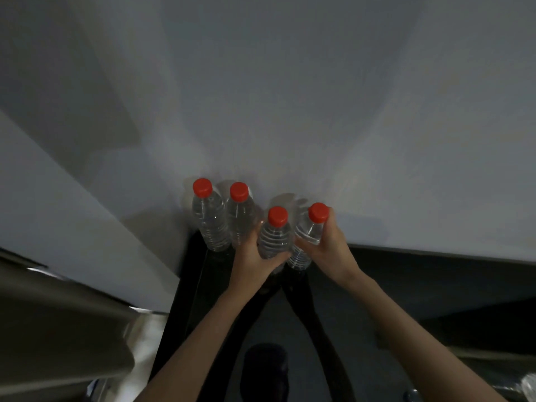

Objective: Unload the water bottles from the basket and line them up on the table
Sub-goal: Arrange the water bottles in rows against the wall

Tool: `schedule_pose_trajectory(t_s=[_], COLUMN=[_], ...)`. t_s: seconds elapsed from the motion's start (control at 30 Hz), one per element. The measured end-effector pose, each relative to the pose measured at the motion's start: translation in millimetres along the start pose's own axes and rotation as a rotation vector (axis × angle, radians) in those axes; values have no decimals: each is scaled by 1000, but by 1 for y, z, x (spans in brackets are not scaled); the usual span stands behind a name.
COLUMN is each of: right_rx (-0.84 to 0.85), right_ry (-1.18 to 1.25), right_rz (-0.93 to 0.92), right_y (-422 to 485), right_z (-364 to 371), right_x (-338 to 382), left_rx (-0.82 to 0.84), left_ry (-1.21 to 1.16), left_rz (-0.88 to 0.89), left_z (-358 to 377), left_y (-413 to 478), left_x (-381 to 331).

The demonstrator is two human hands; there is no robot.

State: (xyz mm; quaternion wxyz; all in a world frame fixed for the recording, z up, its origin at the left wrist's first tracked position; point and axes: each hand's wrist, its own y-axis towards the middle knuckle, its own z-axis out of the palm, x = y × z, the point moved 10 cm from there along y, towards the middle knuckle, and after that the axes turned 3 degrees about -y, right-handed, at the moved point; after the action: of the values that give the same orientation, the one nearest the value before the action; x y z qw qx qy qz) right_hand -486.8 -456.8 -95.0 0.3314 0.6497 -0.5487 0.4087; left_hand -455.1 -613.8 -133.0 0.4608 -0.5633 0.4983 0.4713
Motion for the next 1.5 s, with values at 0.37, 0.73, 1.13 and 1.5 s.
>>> schedule_pose_trajectory(t_s=[0.37, 0.73, 1.13, 1.5], right_rx=[-57, -180, -287, -154], right_ry=[-238, -134, -118, -216], right_rz=[22, 10, 57, 146], right_y=[-3, 3, 20, 7], right_z=[0, -12, -13, -11], right_x=[-12, -2, -7, 4], left_rx=[-216, -266, -319, -195], left_ry=[-1012, -1099, -1127, -990], left_rz=[-875, -814, -806, -795], left_z=[39, 45, 44, 37], left_y=[-66, -27, -10, -31], left_x=[107, 127, 124, 77])
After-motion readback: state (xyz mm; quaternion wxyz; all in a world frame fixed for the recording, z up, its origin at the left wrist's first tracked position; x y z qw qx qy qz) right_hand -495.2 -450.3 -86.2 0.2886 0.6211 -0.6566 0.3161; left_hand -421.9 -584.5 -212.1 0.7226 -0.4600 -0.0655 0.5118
